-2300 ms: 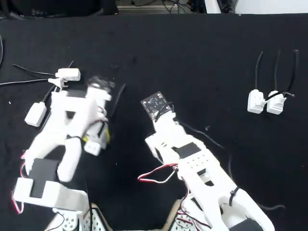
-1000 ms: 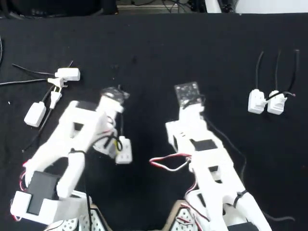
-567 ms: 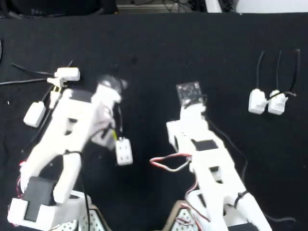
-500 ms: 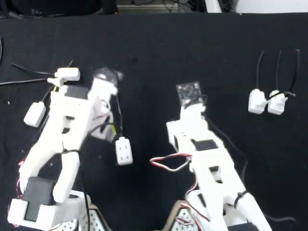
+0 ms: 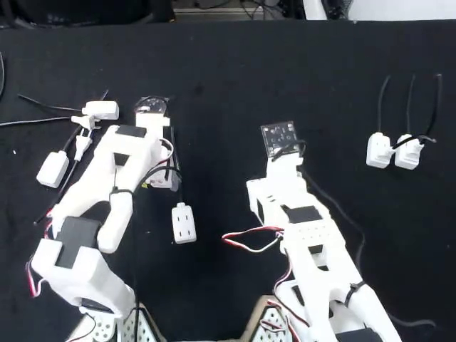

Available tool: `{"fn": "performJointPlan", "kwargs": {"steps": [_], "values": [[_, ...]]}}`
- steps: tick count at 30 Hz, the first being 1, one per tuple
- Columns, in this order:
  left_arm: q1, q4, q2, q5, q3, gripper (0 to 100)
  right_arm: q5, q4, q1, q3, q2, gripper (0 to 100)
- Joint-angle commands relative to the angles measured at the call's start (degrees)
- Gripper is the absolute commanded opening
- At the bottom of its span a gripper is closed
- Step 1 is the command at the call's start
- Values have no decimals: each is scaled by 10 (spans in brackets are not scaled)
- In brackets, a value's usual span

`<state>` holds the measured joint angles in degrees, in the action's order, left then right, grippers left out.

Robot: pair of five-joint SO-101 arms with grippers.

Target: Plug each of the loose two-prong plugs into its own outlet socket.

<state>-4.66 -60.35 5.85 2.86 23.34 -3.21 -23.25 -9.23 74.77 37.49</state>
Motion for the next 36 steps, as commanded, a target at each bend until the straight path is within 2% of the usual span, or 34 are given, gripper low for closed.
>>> {"fn": "performJointPlan", "kwargs": {"steps": [1, 7, 11, 14, 18, 23, 28, 32, 36], "values": [[-11, 7, -4, 7, -40, 226, 5, 13, 10, -13, 19, 159], [13, -69, -8, 8, -130, 226, 5, 13, 10, -14, 19, 159], [-16, -120, 1, 0, -168, 226, 5, 13, 10, -14, 19, 159], [-55, -115, 20, -33, -171, 226, 5, 13, 10, -14, 19, 159], [-73, -72, 68, -21, -168, 226, 5, 13, 11, -14, 19, 159], [-13, -72, 124, 1, -173, 223, 5, 13, 10, -14, 19, 159], [47, -127, 126, -2, -170, 223, 5, 13, 9, -15, 19, 159], [70, -159, 126, -43, -168, 221, 5, 13, 9, -15, 19, 159], [97, -169, 125, -54, -157, 220, 5, 13, 9, -15, 19, 159]]}}
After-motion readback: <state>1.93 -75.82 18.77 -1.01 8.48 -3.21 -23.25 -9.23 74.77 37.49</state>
